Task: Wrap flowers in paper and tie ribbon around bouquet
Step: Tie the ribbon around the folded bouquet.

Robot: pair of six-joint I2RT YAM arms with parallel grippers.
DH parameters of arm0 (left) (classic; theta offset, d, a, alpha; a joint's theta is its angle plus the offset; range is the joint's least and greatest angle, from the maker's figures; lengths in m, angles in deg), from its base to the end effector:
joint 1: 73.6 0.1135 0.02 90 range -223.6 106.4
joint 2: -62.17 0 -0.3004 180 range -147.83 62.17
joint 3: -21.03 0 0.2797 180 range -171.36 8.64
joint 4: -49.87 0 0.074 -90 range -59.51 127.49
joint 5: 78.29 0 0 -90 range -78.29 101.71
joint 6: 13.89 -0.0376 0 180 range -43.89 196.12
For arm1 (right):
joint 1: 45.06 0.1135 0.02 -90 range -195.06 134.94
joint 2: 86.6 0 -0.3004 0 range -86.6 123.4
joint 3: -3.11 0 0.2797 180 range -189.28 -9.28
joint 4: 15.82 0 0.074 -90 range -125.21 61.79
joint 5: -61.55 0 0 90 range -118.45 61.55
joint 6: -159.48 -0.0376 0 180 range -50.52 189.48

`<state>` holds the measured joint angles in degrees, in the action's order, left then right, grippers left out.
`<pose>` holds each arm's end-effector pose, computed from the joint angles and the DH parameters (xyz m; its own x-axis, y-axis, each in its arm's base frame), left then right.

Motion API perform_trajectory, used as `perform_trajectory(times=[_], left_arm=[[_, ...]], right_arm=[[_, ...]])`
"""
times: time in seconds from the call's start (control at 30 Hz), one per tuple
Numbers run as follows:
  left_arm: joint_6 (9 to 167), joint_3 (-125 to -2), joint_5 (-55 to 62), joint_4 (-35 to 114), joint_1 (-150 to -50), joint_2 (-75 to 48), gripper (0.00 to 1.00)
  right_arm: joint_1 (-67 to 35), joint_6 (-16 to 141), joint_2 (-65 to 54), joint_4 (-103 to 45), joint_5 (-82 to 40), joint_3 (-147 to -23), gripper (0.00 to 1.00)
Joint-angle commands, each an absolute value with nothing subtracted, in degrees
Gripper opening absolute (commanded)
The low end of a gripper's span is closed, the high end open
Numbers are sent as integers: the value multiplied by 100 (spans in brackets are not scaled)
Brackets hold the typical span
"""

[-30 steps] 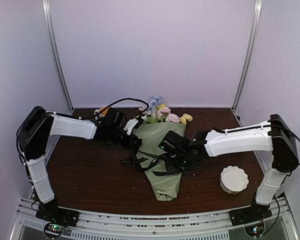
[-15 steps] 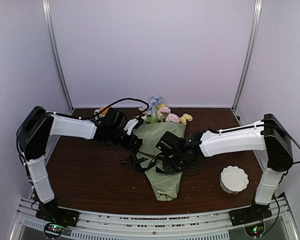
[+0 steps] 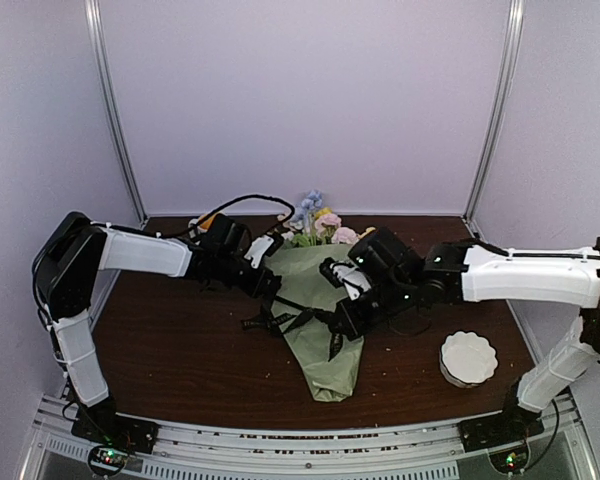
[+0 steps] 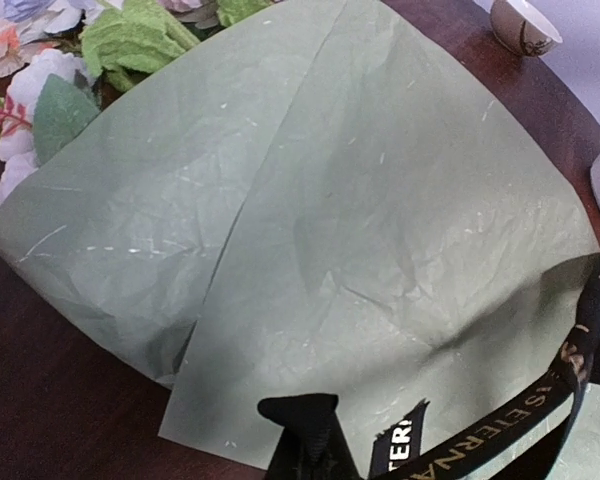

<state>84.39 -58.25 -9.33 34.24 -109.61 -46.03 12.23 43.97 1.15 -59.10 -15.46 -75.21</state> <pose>0.3451 -0.2675 0.1871 -0.6704 0.3211 -0.6689 0.6661 0.6577 -0.3519 0.1826 0.3000 0.2798 -0.7728 -0.4267 -0.4698 -0.6212 0.6601 0.4223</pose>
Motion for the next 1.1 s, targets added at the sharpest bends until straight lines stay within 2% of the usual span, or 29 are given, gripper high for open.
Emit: perform_trajectory(times=[0.0, 0.13, 0.2, 0.3, 0.37, 0.47, 0.57, 0.67, 0.7, 0.8, 0.97, 1.07], left_arm=[[8392, -6042, -870, 3329, -10837, -4455, 0], [8389, -5984, -1040, 3292, -10839, -4413, 8], [8401, -5989, -1136, 3245, -10867, -4440, 19], [8501, -5972, -1191, 3155, -10891, -4423, 43], [8576, -5893, -1104, 3147, -10878, -4283, 52], [8642, -5808, -888, 2969, -10864, -4029, 61], [8777, -5845, -861, 2543, -10855, -3822, 65], [9014, -5730, -1116, 2259, -10858, -3676, 80], [9070, -5697, -1152, 2123, -10856, -3663, 82], [9216, -5586, -1000, 1747, -10853, -3768, 82], [8765, -5325, -924, 1618, -11094, -3733, 65], [9043, -5463, -358, 1325, -11140, -3668, 63]], right_arm=[[781, 4943, -545, -5606, -525, -7243, 0], [516, 4808, -764, -5209, -411, -7053, 0], [467, 4795, -720, -5124, -406, -7050, 0], [411, 4794, -548, -5206, -472, -7144, 0], [375, 4807, -458, -5266, -512, -7171, 0], [342, 4821, -426, -5228, -528, -7152, 0], [319, 4829, -395, -5246, -608, -7159, 0], [313, 4830, -358, -5223, -640, -7143, 0], [305, 4829, -348, -5220, -639, -7133, 0], [306, 4840, -311, -5203, -637, -7123, 0], [293, 4844, -337, -5225, -688, -7104, 0], [293, 4822, -354, -5241, -718, -7085, 0]])
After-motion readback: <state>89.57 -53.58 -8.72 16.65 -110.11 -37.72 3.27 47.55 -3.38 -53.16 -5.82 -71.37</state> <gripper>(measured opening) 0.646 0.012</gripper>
